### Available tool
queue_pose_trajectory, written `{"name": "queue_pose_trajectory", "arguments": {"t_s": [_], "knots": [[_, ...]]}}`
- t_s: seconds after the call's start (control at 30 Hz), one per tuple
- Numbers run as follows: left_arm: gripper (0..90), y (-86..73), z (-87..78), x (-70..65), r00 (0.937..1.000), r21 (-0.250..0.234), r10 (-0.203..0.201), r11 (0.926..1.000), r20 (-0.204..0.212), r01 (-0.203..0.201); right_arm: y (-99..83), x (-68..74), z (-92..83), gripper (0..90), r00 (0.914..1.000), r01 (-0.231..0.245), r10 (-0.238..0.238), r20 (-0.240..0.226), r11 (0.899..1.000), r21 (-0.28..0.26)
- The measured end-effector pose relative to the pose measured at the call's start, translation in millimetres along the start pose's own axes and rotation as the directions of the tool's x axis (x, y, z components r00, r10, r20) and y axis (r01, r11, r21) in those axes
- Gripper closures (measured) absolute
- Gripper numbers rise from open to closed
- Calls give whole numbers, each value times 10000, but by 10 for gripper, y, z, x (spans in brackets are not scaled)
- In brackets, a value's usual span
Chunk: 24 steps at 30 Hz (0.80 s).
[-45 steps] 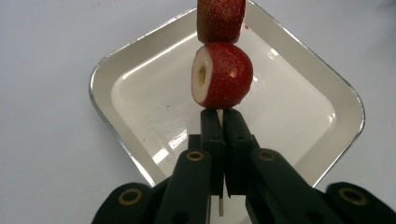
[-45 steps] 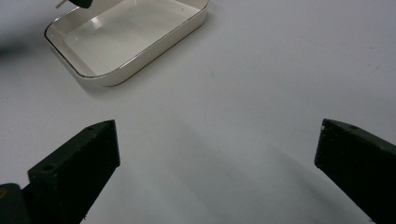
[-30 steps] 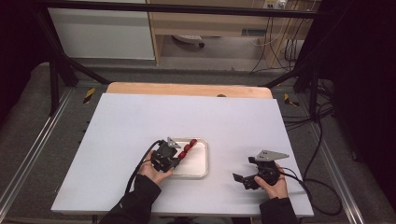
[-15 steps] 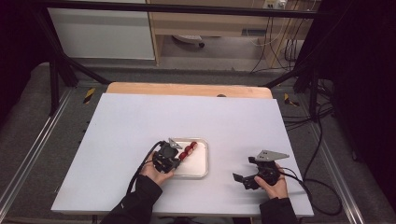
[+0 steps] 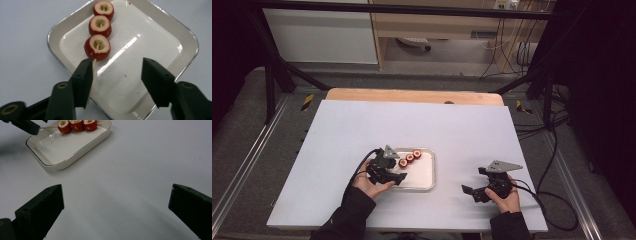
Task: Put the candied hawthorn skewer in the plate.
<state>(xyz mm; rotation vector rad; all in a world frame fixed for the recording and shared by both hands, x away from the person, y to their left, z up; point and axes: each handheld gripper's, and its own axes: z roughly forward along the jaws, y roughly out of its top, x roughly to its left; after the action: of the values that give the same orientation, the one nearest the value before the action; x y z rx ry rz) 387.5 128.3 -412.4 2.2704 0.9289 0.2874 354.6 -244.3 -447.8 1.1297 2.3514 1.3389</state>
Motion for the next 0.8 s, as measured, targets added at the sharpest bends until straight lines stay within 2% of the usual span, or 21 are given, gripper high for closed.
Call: {"name": "queue_pose_trajectory", "arguments": {"t_s": [0.13,0.27,0.4,0.6,0.8], "knots": [[211,-57,-153,104,9997,-257,108,9996,200,-103,2,-4,-3,5,10000,11,-11,15,10000,-6],[106,-159,-288,195,9997,-280,131,9995,212,-125,3,-7,-1,5,10000,-13,13,30,10000,7],[76,-344,-416,273,9999,-371,166,9992,-50,-168,5,-5,-7,5,9999,-97,96,73,9999,61],[60,-679,-557,418,9996,-568,-57,9984,-284,41,2,-8,-1,5,9999,-94,93,139,9999,103],[59,-920,-627,573,9989,-1041,-401,9939,-243,374,-4,-17,1,5,9998,-20,17,178,9998,192]]}}
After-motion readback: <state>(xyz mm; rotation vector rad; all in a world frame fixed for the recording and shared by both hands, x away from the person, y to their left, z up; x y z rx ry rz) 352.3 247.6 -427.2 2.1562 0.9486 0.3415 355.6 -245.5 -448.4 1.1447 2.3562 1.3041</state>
